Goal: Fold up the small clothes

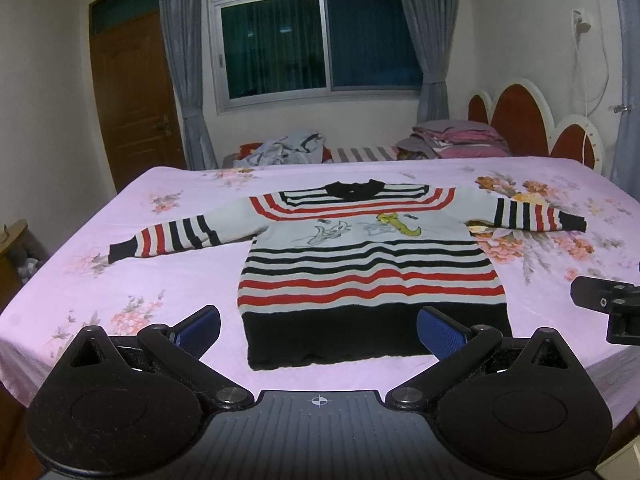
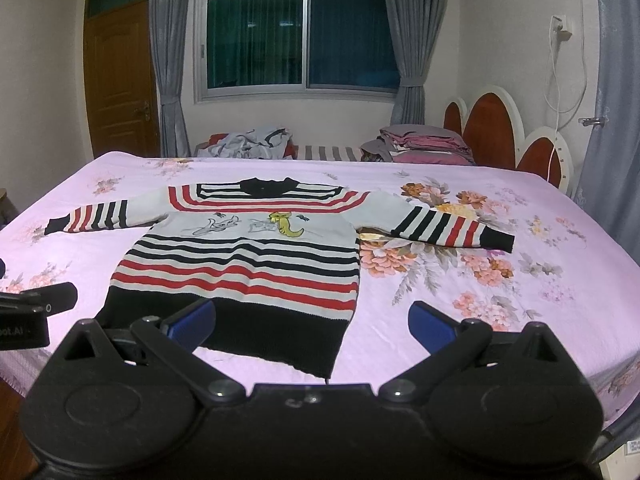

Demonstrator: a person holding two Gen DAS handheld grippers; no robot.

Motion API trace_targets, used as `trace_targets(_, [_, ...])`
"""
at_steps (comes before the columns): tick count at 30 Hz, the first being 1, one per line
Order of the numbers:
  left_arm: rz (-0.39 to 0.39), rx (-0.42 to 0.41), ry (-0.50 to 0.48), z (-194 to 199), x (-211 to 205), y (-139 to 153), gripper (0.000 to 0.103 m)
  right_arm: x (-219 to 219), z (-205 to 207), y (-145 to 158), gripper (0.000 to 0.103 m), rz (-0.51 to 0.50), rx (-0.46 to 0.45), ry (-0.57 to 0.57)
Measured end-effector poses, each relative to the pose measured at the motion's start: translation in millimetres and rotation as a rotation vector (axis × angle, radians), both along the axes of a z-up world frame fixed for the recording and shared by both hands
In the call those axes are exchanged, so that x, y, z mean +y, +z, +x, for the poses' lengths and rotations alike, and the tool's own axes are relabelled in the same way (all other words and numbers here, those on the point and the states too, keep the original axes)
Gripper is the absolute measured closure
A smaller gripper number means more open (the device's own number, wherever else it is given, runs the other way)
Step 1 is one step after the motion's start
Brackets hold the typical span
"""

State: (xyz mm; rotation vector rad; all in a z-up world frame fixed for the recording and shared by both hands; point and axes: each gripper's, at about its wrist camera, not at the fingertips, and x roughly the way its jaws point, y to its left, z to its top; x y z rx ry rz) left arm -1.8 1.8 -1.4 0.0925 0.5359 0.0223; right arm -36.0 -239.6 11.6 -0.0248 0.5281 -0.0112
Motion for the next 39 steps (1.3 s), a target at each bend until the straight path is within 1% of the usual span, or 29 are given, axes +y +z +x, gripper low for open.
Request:
trace_targets(11, [0.003,-0.002,-0.004,1.4,-4.3,-3.5,0.000,1.0,-0.2,0.3,0.000,0.002,0.001,0.003])
trace_targets(17, [0.003,0.000,0.000,-0.5,1.9,-0.6,0.000,0.4,-1.4,-0.9,0.000,0.001,0.002,0.006])
trace_targets(39, [0.013,-0.007,0.003,-4.3,-0.7,0.4,0.000,0.0,-0.9,-1.8,0.000,0.005,0.001,0.008])
